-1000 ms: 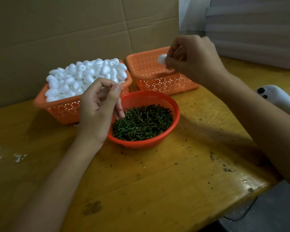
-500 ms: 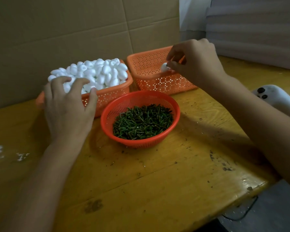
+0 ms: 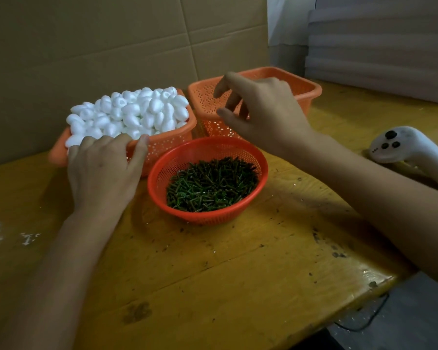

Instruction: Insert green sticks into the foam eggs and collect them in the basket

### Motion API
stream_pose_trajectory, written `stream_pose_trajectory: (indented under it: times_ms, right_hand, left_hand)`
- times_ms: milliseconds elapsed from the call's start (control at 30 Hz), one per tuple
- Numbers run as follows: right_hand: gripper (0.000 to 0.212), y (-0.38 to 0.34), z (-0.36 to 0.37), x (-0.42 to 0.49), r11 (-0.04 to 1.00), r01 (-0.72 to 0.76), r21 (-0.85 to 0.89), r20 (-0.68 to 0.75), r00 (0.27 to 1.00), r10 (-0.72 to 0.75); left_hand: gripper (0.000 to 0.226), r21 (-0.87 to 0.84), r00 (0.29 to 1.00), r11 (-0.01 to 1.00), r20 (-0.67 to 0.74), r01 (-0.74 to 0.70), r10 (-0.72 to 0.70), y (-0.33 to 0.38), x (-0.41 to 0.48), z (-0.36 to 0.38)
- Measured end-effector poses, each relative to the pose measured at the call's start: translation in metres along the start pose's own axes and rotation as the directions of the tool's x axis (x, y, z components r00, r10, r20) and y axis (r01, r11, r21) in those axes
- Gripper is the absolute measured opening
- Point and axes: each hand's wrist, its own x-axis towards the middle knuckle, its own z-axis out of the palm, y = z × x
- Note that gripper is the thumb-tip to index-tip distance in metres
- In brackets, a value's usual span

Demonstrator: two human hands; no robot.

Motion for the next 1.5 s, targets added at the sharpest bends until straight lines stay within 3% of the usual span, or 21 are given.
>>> stream_pose_trajectory:
  times_ms: [300, 633, 1100, 1500]
  right_hand:
    - [0.027, -0.015, 0.010, -0.010, 0.986, 0.101, 0.130, 0.086, 0.990, -0.112]
    - [0.030, -0.016, 0.009, -0.009, 0.984, 0.097, 0.147, 0.084, 0.990, -0.110]
    - [0.032, -0.015, 0.009, -0.009, 0.981, 0.097, 0.171, 0.070, 0.991, -0.110]
    - [0.033, -0.014, 0.011, -0.009, 0.982, 0.107, 0.155, 0.069, 0.990, -0.119]
  left_hand:
    - [0.073, -0.023, 1.000, 1.000, -0.029, 0.001, -0.002, 0.004, -0.001, 0.000]
    - [0.070, 0.051, 0.998, 0.998, -0.051, -0.037, 0.039, 0.006, -0.003, 0.000]
    - [0.043, -0.100, 0.994, 0.995, -0.104, 0.005, -0.016, 0.000, -0.003, 0.001]
    - [0.035, -0.153, 0.993, 0.988, -0.115, 0.013, -0.031, -0.003, -0.002, 0.002]
